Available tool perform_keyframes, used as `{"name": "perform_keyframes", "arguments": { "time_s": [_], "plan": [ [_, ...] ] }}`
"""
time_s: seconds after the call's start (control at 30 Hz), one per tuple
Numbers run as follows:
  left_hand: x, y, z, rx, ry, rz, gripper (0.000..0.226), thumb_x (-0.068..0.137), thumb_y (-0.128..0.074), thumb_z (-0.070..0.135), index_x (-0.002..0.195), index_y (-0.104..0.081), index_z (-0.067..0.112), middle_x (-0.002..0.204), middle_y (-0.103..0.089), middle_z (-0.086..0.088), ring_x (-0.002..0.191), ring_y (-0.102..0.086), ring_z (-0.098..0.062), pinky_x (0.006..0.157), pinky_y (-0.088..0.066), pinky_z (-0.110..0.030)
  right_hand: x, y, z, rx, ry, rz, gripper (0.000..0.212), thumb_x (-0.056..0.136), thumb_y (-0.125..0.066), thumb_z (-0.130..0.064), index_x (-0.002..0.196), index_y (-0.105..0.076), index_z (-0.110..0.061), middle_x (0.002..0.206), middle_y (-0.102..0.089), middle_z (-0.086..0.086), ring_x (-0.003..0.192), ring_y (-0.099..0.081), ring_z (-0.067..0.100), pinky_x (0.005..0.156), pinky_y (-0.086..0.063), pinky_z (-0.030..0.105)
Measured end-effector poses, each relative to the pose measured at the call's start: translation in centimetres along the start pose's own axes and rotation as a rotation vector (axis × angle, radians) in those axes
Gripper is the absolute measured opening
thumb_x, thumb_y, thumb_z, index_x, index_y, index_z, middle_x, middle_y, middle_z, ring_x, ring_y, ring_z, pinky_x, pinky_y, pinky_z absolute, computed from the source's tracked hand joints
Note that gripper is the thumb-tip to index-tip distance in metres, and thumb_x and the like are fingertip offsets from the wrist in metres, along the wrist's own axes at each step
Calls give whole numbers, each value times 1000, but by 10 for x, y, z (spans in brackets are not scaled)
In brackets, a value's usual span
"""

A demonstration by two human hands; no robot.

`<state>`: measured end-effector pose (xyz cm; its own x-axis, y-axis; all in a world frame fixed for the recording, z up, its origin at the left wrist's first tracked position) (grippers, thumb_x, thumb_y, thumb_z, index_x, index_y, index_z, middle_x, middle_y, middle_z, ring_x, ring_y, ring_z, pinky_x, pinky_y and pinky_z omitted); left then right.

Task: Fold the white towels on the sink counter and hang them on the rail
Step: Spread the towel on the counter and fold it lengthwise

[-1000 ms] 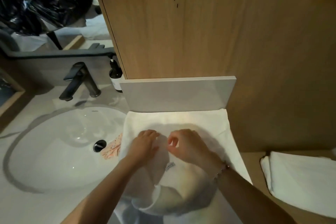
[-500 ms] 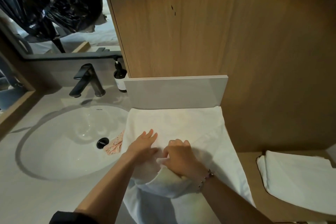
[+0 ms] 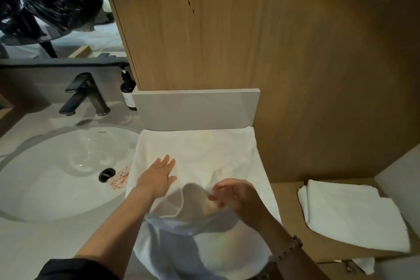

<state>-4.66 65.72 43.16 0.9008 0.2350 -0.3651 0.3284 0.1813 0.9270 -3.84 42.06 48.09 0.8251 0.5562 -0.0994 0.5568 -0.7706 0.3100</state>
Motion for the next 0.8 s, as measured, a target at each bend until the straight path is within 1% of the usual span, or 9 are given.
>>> {"name": "perform_keyframes", "arguments": {
  "time_s": [0.07, 0.13, 0.23, 0.33, 0.43, 0.5, 0.6, 0.7, 0.8],
  "plan": [
    [-4, -2, 4, 22, 15, 7, 56, 103, -24, 35, 151, -2, 19, 159, 5, 0, 147, -1, -22, 117, -9, -32, -9, 4, 3, 89, -84, 28, 28, 86, -63, -39, 62, -69, -26, 68, -68, -6, 74, -65, 17, 81, -52, 33],
    [-8, -5, 6, 40, 42, 13, 55, 103, -21, 36, 151, 0, 20, 159, 7, 1, 147, 0, -21, 118, -10, -33, -23, 9, 6, 108, -177, 148, 31, 85, -66, -41, 62, -70, -20, 64, -66, -7, 72, -63, 11, 74, -49, 25],
    [-2, -9, 3, 42, 46, 15, 55, 103, -18, 36, 151, 1, 20, 159, 8, 1, 147, 0, -21, 119, -11, -36, -45, 12, 16, 142, -217, 249, 18, 81, -72, -25, 66, -70, -16, 60, -65, -11, 61, -59, -2, 65, -43, 15],
    [-3, -11, 2, 52, 57, 21, 54, 103, -16, 35, 151, 0, 18, 159, 7, -1, 147, -1, -23, 118, -14, -39, -71, 13, 30, 187, -278, 295, 5, 78, -75, -14, 74, -72, -11, 73, -71, 1, 68, -63, 6, 67, -49, 18],
    [-13, -3, 16, 176, 109, 88, 51, 102, -24, 31, 149, -13, 15, 156, -14, -6, 141, -21, -26, 109, -29, -39, -99, 12, 41, 213, -309, 378, 3, 79, -73, -8, 78, -71, -10, 75, -69, 11, 71, -63, 17, 67, -50, 21],
    [-23, 5, 33, 297, 96, 121, 48, 94, -42, 22, 139, -32, 12, 140, -36, -6, 129, -36, -24, 100, -35, -35, -113, 13, 48, 210, -305, 414, 5, 82, -69, -5, 82, -69, -10, 60, -61, 5, 62, -59, 16, 64, -49, 16],
    [-36, 9, 62, 281, -21, 144, 43, 93, -45, 27, 133, -40, 10, 131, -42, -5, 123, -40, -24, 96, -36, -34, -123, 13, 59, 140, -301, 488, 9, 84, -66, -4, 84, -68, -13, 47, -47, -6, 51, -48, 9, 64, -48, 13],
    [-50, -3, 86, 56, -89, 34, 58, 96, -33, 51, 141, -30, 15, 143, -32, -8, 129, -34, -30, 100, -34, -40, -124, 13, 66, 104, -318, 518, 11, 86, -65, -5, 88, -68, -16, 54, -46, -3, 58, -48, 12, 66, -47, 11],
    [-57, -19, 92, -21, -61, -118, 83, 87, -30, 71, 151, -3, 25, 159, 6, -6, 144, -2, -37, 112, -19, -51, -126, 16, 72, 100, -329, 541, 17, 90, -59, -5, 89, -66, -20, 64, -42, 3, 63, -43, 14, 65, -44, 14]
  ]
}}
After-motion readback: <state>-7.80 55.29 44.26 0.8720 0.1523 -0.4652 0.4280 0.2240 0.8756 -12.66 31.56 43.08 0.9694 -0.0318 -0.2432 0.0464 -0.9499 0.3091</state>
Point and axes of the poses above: each hand's wrist, its own x-axis towards the middle knuckle, its own y-axis out of the back of the hand, z = x × y, the point moved 2 cm from there along x, towards the middle knuckle
